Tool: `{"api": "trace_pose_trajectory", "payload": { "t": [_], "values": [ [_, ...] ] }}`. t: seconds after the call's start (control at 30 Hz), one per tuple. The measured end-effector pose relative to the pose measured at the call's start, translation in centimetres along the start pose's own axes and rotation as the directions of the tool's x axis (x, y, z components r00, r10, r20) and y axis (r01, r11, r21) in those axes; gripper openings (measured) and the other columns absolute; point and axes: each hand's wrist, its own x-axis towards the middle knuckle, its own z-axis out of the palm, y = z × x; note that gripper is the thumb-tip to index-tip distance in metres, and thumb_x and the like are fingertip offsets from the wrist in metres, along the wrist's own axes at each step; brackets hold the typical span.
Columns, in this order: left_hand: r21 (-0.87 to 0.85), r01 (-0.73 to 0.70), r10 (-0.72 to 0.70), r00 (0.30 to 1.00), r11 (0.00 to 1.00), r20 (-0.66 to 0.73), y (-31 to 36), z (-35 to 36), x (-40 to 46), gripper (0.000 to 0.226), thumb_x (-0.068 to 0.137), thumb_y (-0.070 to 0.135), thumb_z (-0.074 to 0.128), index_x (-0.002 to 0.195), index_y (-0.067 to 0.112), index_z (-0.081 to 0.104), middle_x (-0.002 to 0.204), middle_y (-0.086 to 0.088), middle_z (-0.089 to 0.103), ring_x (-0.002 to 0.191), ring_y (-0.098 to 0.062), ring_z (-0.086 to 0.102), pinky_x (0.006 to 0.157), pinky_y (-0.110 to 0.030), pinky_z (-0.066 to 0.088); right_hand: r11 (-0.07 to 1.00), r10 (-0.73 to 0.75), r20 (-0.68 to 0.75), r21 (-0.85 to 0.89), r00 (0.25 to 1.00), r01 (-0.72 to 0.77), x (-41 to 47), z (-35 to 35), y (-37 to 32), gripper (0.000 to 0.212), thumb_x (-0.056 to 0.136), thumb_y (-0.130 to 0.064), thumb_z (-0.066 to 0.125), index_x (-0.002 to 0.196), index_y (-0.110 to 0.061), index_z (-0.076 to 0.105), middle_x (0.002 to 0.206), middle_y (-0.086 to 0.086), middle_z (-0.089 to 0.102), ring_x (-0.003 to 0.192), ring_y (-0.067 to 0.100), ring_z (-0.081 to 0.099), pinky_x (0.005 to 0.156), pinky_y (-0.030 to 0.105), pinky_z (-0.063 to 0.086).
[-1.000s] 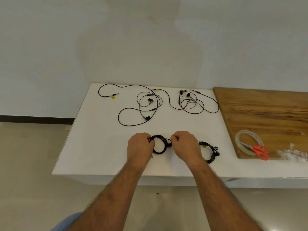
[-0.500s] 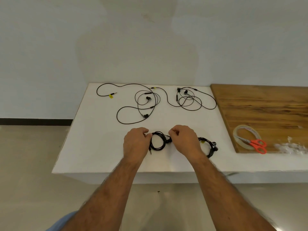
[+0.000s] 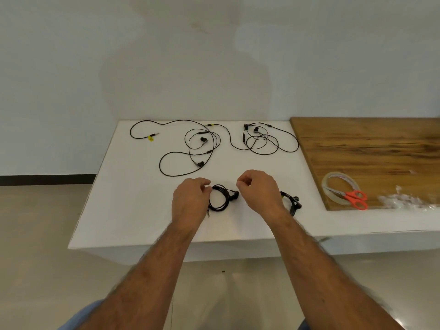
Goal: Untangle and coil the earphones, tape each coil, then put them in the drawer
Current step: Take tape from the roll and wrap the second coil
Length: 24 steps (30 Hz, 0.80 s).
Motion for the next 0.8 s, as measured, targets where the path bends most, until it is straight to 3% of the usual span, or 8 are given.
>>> {"api": "trace_pose_trajectory", "payload": {
  "t": [0.33, 0.57, 0.8],
  "values": [
    [0.002, -0.089, 0.089, 0.995, 0.996, -0.051, 1.0, 0.0, -0.8, 0.023, 0.094, 0.028, 0.059, 0.112, 0.021, 0.071, 0.104, 0.004, 0.07, 0.087, -0.009, 0.06, 0.079, -0.023, 0.045, 0.995, 0.061, -0.117, 0.08, 0.991, -0.052, 0.3, -4.4, 2.9, 0.018, 0.088, -0.014, 0.059, 0.099, -0.02, 0.071, 0.098, -0.004, 0.07, 0.09, 0.014, 0.064, 0.081, 0.032, 0.055],
    [0.001, -0.183, 0.183, 0.983, 0.983, -0.029, 3.2, 0.7, -2.7, 0.024, 0.093, 0.029, 0.06, 0.113, 0.019, 0.07, 0.107, 0.002, 0.068, 0.095, -0.013, 0.061, 0.085, -0.025, 0.045, 0.984, 0.16, -0.256, -0.032, 0.953, -0.174, -0.1, -12.5, 9.8, 0.019, 0.083, -0.01, 0.062, 0.091, -0.021, 0.075, 0.094, 0.0, 0.074, 0.088, 0.019, 0.067, 0.078, 0.035, 0.057],
    [-0.056, -0.243, 0.248, 0.96, 0.968, 0.129, 8.9, 4.6, -5.4, 0.023, 0.091, 0.031, 0.063, 0.11, 0.021, 0.071, 0.104, 0.007, 0.068, 0.089, -0.004, 0.057, 0.08, -0.018, 0.038, 0.957, 0.19, -0.146, -0.192, 0.971, -0.216, -2.3, -18.0, 17.8, 0.011, 0.085, -0.012, 0.068, 0.087, -0.021, 0.072, 0.081, -0.004, 0.071, 0.07, 0.012, 0.066, 0.064, 0.034, 0.058]
  ]
}}
